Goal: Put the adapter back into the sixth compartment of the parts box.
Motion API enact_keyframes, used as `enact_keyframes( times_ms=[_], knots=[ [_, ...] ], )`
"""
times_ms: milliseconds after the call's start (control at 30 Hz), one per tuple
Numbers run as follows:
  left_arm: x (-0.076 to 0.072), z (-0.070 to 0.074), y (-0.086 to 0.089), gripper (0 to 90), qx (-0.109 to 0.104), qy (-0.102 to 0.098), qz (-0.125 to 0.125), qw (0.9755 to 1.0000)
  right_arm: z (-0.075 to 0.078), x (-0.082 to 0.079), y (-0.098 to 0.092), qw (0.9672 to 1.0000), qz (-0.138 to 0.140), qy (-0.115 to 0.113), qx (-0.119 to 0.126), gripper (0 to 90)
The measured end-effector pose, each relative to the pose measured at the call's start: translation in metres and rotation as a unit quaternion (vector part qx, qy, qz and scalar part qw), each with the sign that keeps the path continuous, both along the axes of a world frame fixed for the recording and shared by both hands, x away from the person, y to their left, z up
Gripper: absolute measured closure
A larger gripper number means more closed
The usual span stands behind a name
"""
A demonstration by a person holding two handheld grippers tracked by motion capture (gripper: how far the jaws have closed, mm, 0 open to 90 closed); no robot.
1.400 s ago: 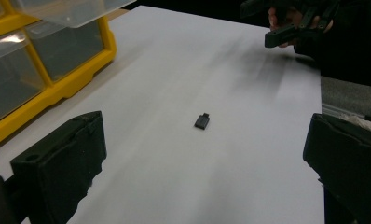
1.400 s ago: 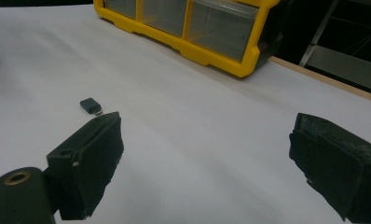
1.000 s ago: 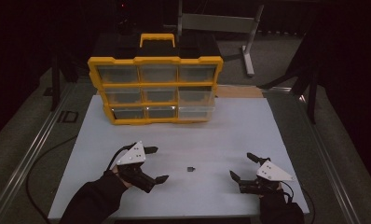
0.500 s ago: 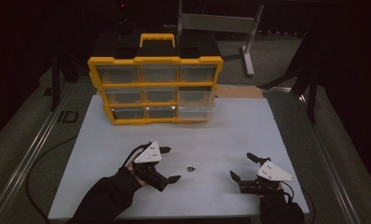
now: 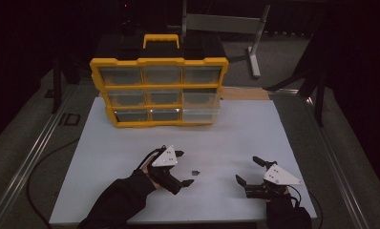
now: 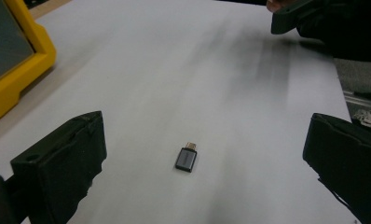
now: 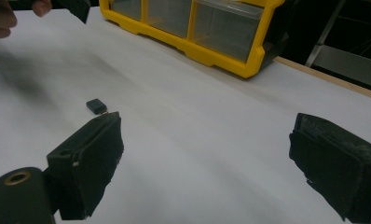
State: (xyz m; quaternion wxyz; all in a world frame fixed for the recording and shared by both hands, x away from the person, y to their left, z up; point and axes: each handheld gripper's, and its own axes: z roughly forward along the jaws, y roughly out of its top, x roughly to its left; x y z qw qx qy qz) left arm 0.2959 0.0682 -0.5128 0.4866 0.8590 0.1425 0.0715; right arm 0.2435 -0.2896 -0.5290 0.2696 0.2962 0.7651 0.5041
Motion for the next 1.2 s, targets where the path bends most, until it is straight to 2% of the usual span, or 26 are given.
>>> enact_keyframes(
  times_ms=[533,800,967,1200],
  knots=[
    [0.012,-0.018,-0.018,0.1,0.015,0.005,0.007,0.9998,-0.001,0.000,0.000,1.0000,0.004,0.001,-0.002,9.6],
    [0.016,-0.025,-0.022,7.3,0.028,0.017,0.010,0.9994,-0.001,0.000,0.000,1.0000,0.005,0.003,-0.003,9.6],
    [0.018,-0.029,-0.023,14.5,0.034,0.018,0.009,0.9992,-0.001,0.000,0.000,1.0000,0.005,0.003,-0.002,9.6],
    [0.018,-0.032,-0.027,18.4,0.046,0.020,0.009,0.9987,-0.001,0.000,0.000,1.0000,0.005,0.004,-0.003,9.6]
  ],
)
